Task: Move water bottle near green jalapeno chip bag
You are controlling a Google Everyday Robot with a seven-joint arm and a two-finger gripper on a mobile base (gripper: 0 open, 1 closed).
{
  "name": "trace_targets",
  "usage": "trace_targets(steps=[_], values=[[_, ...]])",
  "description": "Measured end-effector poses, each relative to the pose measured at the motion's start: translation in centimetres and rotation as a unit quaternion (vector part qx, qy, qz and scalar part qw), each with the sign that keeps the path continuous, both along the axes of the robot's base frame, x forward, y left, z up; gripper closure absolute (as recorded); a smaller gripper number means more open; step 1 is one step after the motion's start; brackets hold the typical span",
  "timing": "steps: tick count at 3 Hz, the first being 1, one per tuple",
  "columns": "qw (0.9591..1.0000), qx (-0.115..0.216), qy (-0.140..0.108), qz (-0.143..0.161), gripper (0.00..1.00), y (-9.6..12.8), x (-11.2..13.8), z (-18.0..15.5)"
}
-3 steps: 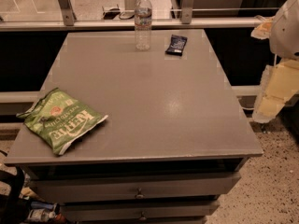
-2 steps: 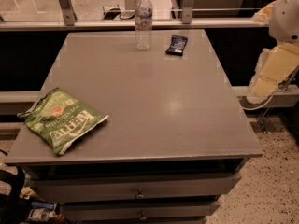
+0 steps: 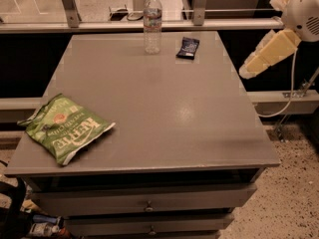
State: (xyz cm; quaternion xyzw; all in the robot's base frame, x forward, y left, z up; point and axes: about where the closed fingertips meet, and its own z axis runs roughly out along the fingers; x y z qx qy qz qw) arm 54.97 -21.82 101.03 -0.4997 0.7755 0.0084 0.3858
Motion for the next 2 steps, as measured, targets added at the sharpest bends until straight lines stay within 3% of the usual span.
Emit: trace_targets(steps=[1,2], values=[[0.9971,0.059,-0.046,-0.010,0.00,-0.5,4.2,0.5],[0.9921,0.099,-0.077,-0.009,0.00,-0.7,7.8,1.1]])
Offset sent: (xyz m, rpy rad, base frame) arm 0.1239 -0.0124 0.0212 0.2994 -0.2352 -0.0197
